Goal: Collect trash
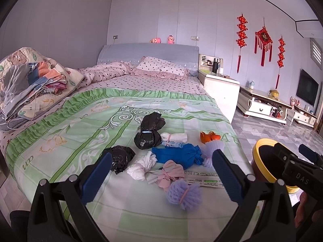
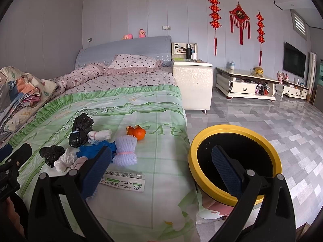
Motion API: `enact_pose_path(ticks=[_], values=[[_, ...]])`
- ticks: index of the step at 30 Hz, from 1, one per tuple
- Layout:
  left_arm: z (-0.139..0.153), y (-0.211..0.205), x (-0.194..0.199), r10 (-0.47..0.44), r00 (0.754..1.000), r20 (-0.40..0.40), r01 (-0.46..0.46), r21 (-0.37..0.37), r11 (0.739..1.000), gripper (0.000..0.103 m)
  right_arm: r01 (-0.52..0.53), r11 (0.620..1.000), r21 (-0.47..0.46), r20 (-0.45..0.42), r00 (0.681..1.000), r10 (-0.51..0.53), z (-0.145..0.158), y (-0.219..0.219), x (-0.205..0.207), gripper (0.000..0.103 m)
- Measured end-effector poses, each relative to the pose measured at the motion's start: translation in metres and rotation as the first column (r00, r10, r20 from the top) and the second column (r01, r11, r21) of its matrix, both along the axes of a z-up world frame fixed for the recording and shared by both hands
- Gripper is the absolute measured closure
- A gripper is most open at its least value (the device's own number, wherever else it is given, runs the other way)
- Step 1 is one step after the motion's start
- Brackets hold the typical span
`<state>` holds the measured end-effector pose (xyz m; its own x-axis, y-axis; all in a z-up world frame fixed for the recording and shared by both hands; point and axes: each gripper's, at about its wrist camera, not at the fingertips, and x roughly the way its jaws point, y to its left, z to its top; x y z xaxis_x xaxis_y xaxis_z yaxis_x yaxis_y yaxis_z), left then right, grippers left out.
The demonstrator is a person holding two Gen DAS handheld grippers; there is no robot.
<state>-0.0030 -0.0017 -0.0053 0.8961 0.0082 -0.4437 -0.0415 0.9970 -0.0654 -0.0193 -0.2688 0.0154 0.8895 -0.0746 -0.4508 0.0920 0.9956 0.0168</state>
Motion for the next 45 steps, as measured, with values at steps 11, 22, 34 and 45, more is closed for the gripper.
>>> enact_pose_path(ticks=[11,22,34,45], values=[[0.0007,0.0013,0.0014,-0.002,1.0,-0.007,0.001,-0.006,1.0,0.007,-0.001,1.0,0.001,-0.001,1.0,0.001,-0.0005,0.0005,-0.0003,0.008],[0.0002,0.0025,0.0015,0.0,1.0,-0.012,0.0,-0.01,1.0,0.007,-0.002,1.0,0.001,-0.002,1.0,0.002,-0.0007,0.0012,-0.0004,0.008],[0.0002,0.0036,0.0037,0.005,1.0,-0.025,-0.005,-0.013,1.0,0.007,-0.002,1.0,0.002,-0.003,1.0,0.002,-0.0021,0.0012,-0.0001,0.008],[-0.0004,0.0048,0.0035,0.008,1.0,-0.03,-0.008,-0.014,1.0,0.007,-0.006,1.0,0.003,-0.006,1.0,0.006,-0.0021,0.0043,0.0007,0.008]])
